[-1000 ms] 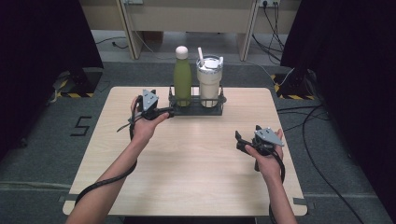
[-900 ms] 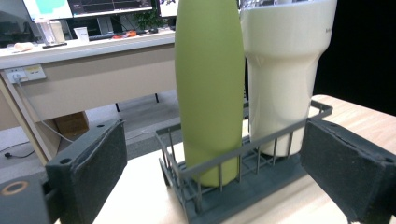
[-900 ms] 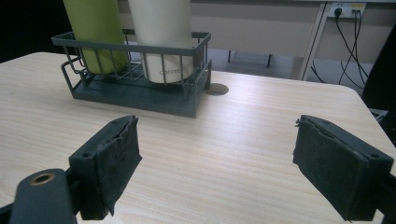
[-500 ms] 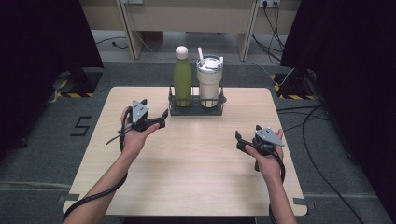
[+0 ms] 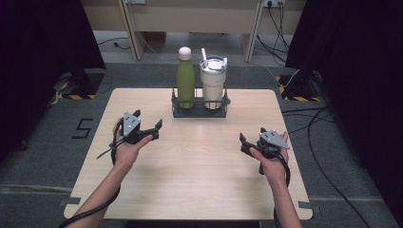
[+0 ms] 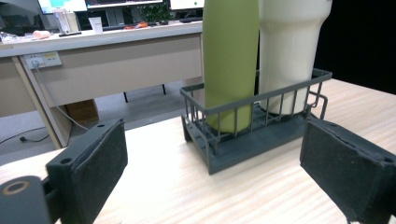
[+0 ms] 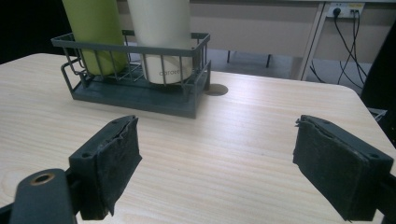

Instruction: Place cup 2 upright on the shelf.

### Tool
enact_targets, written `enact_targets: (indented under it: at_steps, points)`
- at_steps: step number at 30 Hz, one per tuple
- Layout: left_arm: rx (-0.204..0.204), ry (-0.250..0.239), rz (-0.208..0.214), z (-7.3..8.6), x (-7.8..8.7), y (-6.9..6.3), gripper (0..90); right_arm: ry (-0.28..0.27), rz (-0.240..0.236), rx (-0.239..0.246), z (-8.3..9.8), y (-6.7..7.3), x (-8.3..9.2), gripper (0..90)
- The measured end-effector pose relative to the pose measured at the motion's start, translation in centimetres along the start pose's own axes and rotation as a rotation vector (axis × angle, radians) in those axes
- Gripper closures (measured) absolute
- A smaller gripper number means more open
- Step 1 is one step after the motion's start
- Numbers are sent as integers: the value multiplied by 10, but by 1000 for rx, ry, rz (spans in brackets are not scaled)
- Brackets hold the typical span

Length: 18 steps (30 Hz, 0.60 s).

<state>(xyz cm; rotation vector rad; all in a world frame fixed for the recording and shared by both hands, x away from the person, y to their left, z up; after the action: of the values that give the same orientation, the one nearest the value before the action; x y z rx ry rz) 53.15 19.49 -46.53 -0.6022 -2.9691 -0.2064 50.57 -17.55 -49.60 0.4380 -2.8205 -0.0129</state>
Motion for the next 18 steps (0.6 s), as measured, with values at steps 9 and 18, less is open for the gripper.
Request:
enact_targets:
  at_steps: [9, 18]
  points:
    - [6, 11, -12, 14, 18, 6, 69, 0, 2, -2, 0, -1, 1, 145]
    - [12, 17, -19, 33, 38, 7, 68, 2, 5, -3, 1, -2, 1, 145]
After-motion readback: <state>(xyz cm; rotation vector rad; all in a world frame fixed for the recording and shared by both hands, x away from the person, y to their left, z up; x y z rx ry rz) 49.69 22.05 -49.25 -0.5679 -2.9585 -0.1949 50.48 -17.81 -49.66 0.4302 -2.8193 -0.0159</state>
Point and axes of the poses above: each handheld gripper's, and its own axes: x roughly backward along the jaws, z roughly out of its underside, y roughly to its left, the point moved 10 cm from there along -x, roughly forward along the jaws, and after that the axes turned 3 degrees about -x, right-handed, at the moved point
